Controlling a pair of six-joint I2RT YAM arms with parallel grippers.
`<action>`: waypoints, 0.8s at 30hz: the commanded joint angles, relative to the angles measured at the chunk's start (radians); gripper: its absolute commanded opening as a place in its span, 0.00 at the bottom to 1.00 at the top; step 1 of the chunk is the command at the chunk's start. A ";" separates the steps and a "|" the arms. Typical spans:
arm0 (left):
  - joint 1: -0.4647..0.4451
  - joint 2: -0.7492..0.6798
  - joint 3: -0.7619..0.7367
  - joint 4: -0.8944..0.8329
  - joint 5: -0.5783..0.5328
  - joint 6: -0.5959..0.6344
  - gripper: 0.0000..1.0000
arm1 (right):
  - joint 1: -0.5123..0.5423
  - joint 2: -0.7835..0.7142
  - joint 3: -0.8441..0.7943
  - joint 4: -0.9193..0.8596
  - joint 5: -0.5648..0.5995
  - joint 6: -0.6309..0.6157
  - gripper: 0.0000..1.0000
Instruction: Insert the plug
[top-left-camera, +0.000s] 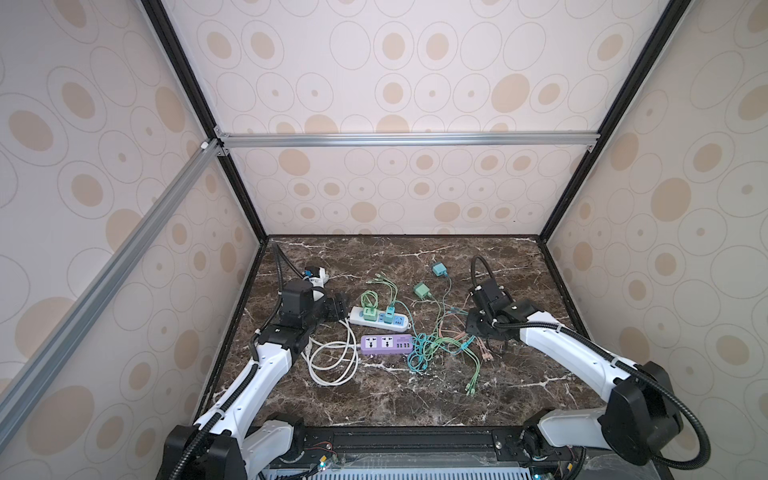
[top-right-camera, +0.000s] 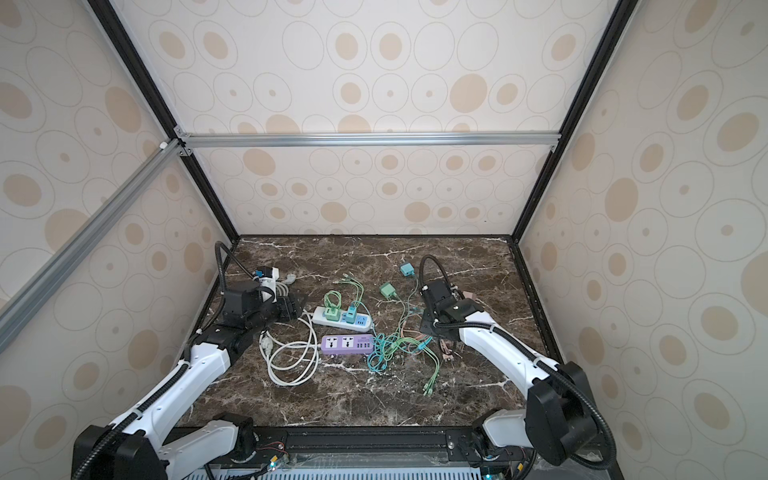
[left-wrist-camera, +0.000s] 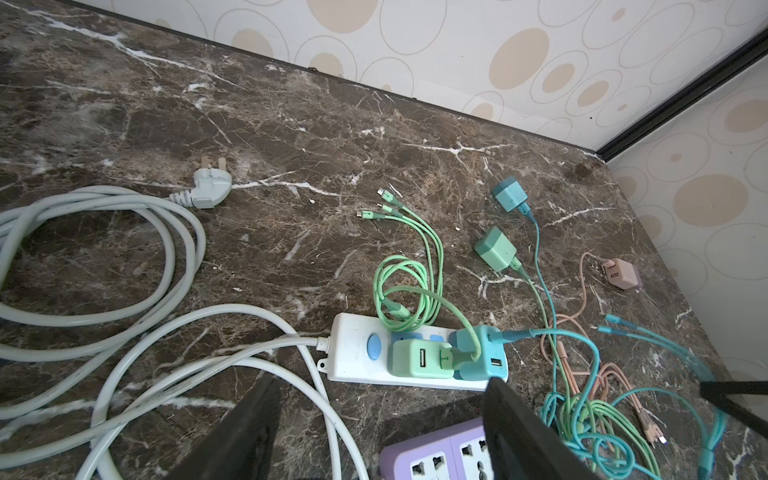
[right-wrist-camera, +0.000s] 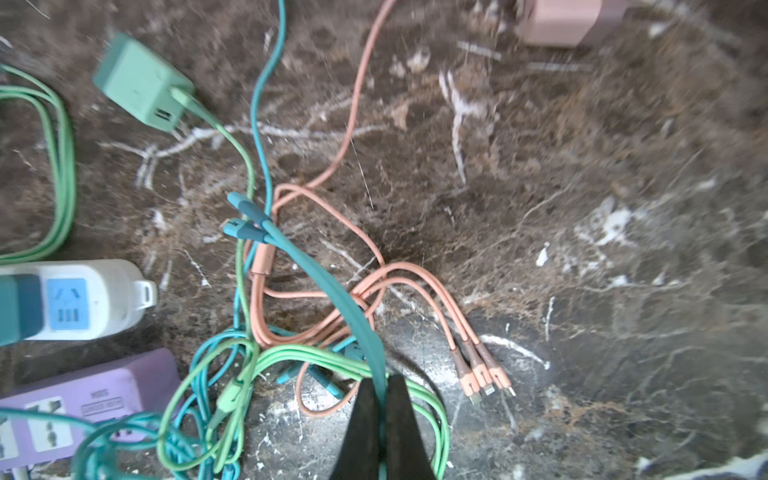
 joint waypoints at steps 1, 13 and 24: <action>0.008 -0.020 0.027 0.012 -0.006 0.002 0.77 | -0.005 -0.034 0.077 -0.100 0.093 -0.066 0.00; 0.007 -0.033 0.026 0.012 -0.006 0.004 0.77 | -0.004 0.035 0.244 -0.058 0.089 -0.202 0.00; 0.007 -0.062 0.021 -0.001 -0.008 0.006 0.77 | -0.004 0.329 0.555 0.025 -0.043 -0.367 0.00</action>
